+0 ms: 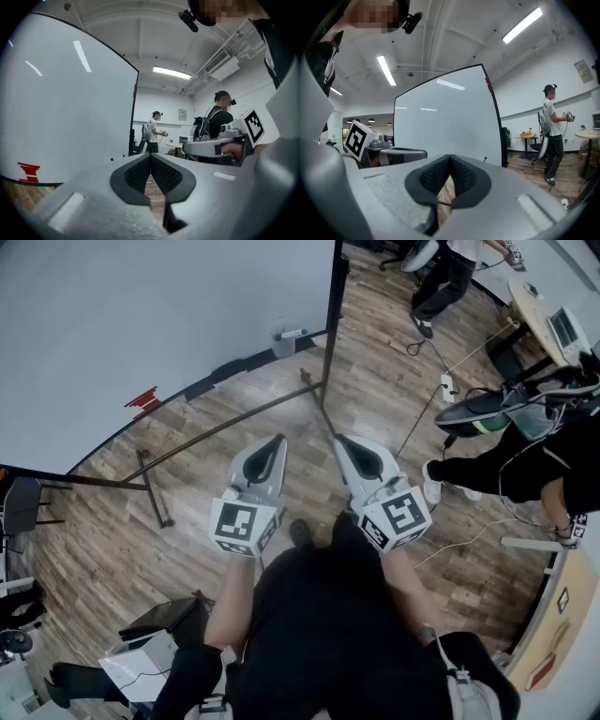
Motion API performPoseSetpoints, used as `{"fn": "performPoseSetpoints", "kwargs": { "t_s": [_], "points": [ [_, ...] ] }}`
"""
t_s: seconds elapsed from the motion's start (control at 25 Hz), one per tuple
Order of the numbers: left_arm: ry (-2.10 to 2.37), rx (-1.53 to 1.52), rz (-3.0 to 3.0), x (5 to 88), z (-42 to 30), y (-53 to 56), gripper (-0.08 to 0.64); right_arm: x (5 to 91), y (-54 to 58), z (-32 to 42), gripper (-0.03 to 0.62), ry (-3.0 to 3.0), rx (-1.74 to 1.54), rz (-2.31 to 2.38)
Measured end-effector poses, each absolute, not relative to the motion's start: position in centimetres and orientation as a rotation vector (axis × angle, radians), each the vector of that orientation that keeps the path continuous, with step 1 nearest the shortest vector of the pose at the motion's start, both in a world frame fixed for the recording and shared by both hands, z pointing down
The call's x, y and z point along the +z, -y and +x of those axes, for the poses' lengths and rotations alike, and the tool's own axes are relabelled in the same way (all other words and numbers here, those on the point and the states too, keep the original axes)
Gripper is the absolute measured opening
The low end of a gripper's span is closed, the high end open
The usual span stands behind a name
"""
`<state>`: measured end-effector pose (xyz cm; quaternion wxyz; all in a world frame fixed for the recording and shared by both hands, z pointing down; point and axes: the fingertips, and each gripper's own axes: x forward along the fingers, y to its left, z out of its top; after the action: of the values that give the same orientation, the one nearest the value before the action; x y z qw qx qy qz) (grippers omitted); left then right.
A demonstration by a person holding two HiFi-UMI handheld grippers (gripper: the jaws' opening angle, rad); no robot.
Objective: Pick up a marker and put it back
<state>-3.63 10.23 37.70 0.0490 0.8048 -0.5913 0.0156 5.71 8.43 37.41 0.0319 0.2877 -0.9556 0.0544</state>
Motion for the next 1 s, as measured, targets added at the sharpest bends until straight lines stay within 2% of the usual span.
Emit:
{"fn": "performPoseSetpoints", "kwargs": {
  "t_s": [1.0],
  "points": [
    [1.76, 0.039, 2.462, 38.35, -3.64, -10.87, 0.011, 37.5, -9.4, 6.16, 0.002, 2.94, 0.202, 0.943]
  ]
}}
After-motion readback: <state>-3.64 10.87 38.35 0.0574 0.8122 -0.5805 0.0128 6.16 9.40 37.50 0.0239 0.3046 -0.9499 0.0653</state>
